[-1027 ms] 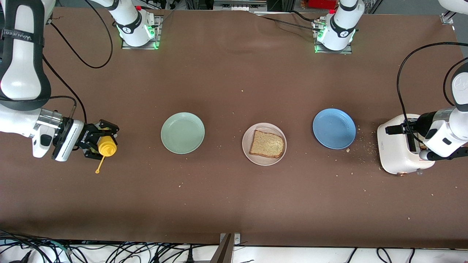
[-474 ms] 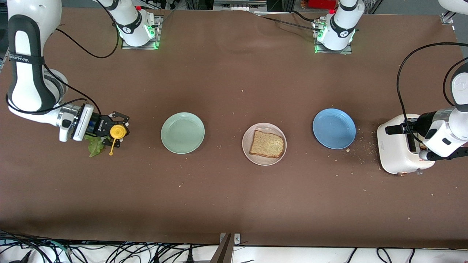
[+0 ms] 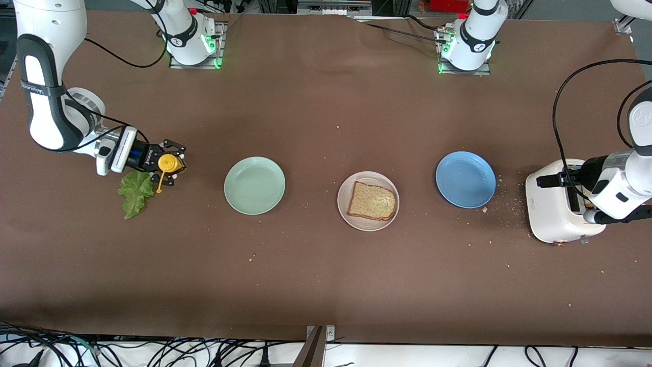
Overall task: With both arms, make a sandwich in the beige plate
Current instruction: 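Carry the yellow bottle with the right gripper back beside the lettuce, then set the yellow bottle upright on the table and open the right gripper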
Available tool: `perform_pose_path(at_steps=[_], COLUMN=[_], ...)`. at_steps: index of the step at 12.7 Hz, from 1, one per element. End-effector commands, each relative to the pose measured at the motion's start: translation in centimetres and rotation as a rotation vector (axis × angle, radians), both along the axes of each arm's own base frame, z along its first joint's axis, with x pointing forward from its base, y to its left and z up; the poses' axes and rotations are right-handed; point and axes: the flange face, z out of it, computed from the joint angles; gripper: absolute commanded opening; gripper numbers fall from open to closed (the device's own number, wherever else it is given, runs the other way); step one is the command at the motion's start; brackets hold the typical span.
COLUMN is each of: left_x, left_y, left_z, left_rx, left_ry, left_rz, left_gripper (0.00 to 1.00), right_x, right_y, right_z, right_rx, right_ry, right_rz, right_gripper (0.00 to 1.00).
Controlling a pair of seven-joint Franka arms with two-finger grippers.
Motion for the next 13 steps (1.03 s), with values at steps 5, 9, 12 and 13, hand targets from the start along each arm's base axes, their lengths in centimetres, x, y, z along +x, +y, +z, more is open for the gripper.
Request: perform_pose_path(at_steps=[5, 9, 12, 13], left_x=[-0.3, -0.3, -0.3, -0.3], left_y=[-0.2, -0.2, -0.2, -0.2], left_z=[0.1, 0.1, 0.1, 0.1], left_rx=[0.034, 0.034, 0.034, 0.034], left_ry=[0.013, 0.013, 0.013, 0.013], left_rz=[0.000, 0.000, 0.000, 0.000], left_gripper=[1.00, 1.00, 1.00, 1.00], right_x=[-3.5, -3.7, -3.6, -3.6], right_y=[0.5, 0.6, 0.7, 0.7], right_z=[-7.3, -7.6, -7.7, -7.7], right_rx=[0.172, 0.186, 0.181, 0.181], right_ry=[-0.052, -0.038, -0.019, -0.017], right_rz=[-0.010, -0.010, -0.015, -0.015], right_gripper=[0.00, 0.24, 0.79, 0.80])
